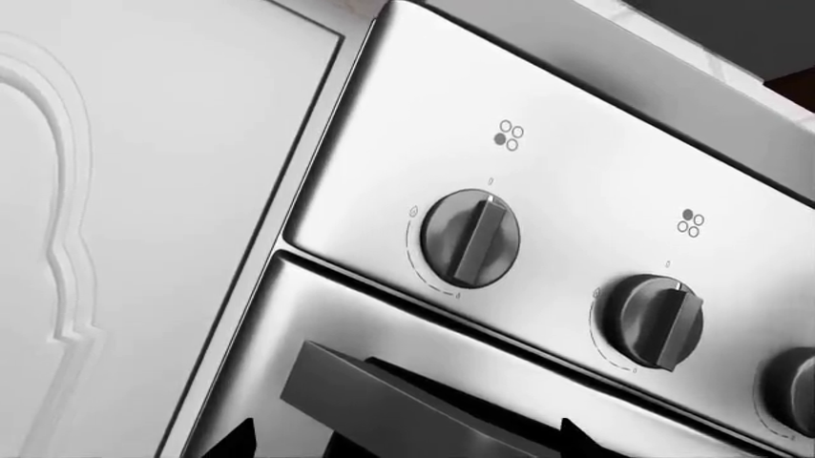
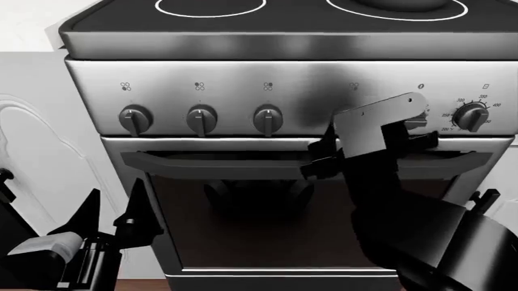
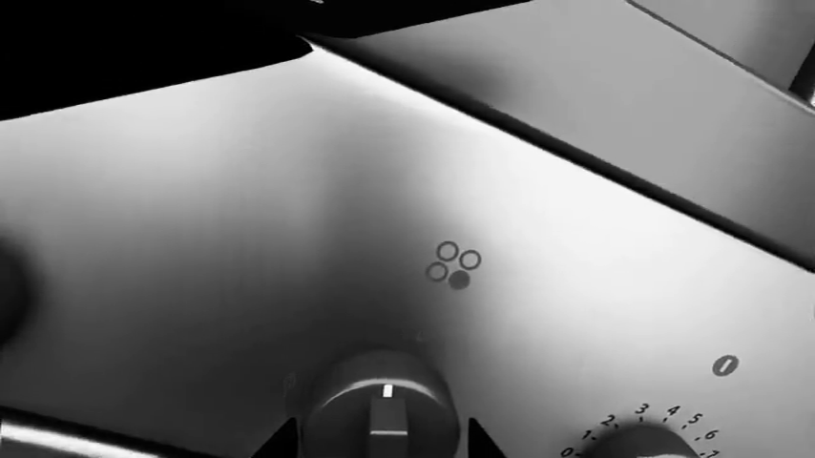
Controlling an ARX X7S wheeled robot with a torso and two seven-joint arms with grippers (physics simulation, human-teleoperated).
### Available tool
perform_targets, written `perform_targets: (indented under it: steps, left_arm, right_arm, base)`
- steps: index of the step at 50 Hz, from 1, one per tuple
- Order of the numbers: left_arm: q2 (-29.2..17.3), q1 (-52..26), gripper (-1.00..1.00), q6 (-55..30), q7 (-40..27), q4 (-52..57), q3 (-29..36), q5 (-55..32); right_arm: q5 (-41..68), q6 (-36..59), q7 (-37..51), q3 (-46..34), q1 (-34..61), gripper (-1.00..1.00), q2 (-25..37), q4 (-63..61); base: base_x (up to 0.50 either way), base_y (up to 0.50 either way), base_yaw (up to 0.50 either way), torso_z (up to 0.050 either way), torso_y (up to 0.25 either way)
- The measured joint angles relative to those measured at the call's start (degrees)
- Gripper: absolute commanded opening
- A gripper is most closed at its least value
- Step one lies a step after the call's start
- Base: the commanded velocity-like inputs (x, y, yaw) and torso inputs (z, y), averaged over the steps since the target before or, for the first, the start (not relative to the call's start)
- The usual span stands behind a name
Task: Frozen meat rests on a plate on the counter. Retrieve the meat and place it in a pot on a burner. Then turn the burner on.
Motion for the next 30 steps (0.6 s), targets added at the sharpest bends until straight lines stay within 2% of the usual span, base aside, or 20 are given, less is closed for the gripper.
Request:
perform_targets:
  steps: [30]
  left_arm:
    - [0.1,0.1,1.0,-0.2,0.0,0.2,0.0,-0.2]
  right_arm:
    - [-1.7,5.9,-3.2,-10.1,7.7,-1.0,4.5,-1.0]
  base:
    - [0.0,0.0,0.0,0.001,0.002]
